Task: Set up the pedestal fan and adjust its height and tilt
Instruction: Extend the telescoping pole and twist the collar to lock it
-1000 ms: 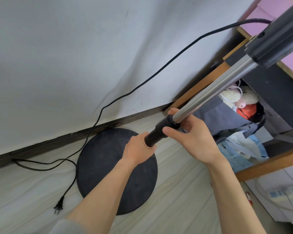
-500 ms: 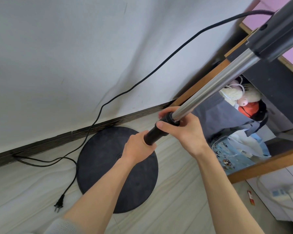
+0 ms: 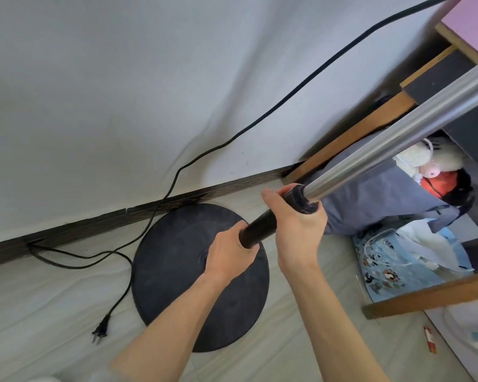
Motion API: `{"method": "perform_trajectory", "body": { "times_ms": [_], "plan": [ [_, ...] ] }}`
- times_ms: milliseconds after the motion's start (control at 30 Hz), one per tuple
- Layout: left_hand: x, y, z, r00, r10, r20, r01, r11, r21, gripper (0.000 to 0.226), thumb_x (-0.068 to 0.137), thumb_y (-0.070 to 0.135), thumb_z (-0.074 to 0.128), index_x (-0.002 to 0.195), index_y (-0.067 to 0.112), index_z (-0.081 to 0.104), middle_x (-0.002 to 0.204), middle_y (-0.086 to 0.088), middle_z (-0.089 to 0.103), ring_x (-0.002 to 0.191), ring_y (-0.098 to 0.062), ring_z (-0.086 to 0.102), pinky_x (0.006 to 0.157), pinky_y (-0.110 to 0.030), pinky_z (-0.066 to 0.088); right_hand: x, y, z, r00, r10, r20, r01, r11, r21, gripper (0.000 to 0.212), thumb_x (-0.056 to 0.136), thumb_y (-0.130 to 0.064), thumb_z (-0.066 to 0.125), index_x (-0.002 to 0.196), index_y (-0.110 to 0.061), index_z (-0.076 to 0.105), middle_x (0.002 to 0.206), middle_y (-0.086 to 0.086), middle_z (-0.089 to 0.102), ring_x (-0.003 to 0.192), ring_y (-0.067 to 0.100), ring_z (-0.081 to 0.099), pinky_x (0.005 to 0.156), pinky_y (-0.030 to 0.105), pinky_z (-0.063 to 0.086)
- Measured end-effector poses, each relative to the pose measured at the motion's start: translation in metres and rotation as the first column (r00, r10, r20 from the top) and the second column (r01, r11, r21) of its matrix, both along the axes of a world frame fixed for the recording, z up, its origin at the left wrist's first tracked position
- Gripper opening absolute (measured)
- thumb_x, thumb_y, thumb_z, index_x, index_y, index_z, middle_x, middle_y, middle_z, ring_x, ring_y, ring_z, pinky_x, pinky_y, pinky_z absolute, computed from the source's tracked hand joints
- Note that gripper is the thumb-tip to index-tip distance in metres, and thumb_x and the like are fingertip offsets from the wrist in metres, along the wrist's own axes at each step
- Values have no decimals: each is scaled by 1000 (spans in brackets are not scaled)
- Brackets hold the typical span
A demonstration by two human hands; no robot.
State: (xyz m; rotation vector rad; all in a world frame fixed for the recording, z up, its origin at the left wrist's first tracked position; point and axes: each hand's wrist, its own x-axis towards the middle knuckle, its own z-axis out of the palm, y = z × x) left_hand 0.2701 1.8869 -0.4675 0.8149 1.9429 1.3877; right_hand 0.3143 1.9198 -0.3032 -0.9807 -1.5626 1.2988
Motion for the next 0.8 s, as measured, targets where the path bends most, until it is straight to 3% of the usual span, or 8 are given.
{"method": "perform_trajectory", "body": {
  "times_ms": [67,167,267,333,467,633,733,800],
  "plan": [
    [-9,-3,0,996,-87,13,87,996,1,20,74,44,63,93,44,56,76,16,69,71,-4,66,69,-34,61,15,16,11,944,329,36,-326,942,-73,31,69,3,80,74,-24,66,76,-5,67,78,11,64,73,26,54],
    [-22,-8,-5,974,-229,3,228,972,-63,16,73,35,68,81,46,59,72,16,67,69,-4,65,66,-29,58,31,47,31,684,728,40,-690,664,-289,32,66,1,80,90,-19,68,97,4,71,104,28,64,90,44,54],
    [-25,-10,-10,963,-269,-2,268,960,-78,25,74,29,71,70,49,57,71,17,66,69,-6,64,64,-25,51,33,66,43,493,856,156,-788,515,-336,32,68,-7,80,93,-23,69,109,5,71,117,31,62,96,51,52],
    [-23,-9,-12,967,-255,10,255,965,-63,22,74,30,71,72,46,57,71,17,66,69,-7,65,64,-25,51,30,69,40,472,875,110,-803,478,-356,31,68,-5,79,89,-24,69,105,3,71,118,31,63,97,52,52],
    [-11,-8,-15,995,-100,14,101,992,-80,9,73,40,65,72,43,56,65,17,64,60,-5,62,55,-23,48,26,59,29,571,819,-57,-782,520,-344,31,65,1,78,79,-24,66,84,-4,63,96,20,65,91,39,52],
    [0,-3,-16,998,41,-48,-46,994,-103,11,75,47,63,79,41,55,68,16,64,60,-6,63,53,-23,50,14,17,5,953,295,-65,-301,945,-127,34,63,10,75,74,-20,65,73,-1,63,74,16,60,72,33,56],
    [1,-2,-18,999,43,-27,-45,994,-101,13,79,42,69,85,39,58,71,16,65,63,-7,65,56,-23,54,7,9,0,990,136,-27,-137,990,-27,33,63,7,74,71,-24,64,71,-2,64,70,11,61,70,31,58],
    [-2,-3,-17,1000,4,13,-3,996,-88,13,78,39,70,82,41,58,70,16,65,63,-8,65,56,-22,52,12,18,5,962,271,23,-270,963,-18,37,62,9,74,72,-26,64,75,-1,64,77,17,61,74,37,57]
  ]
}}
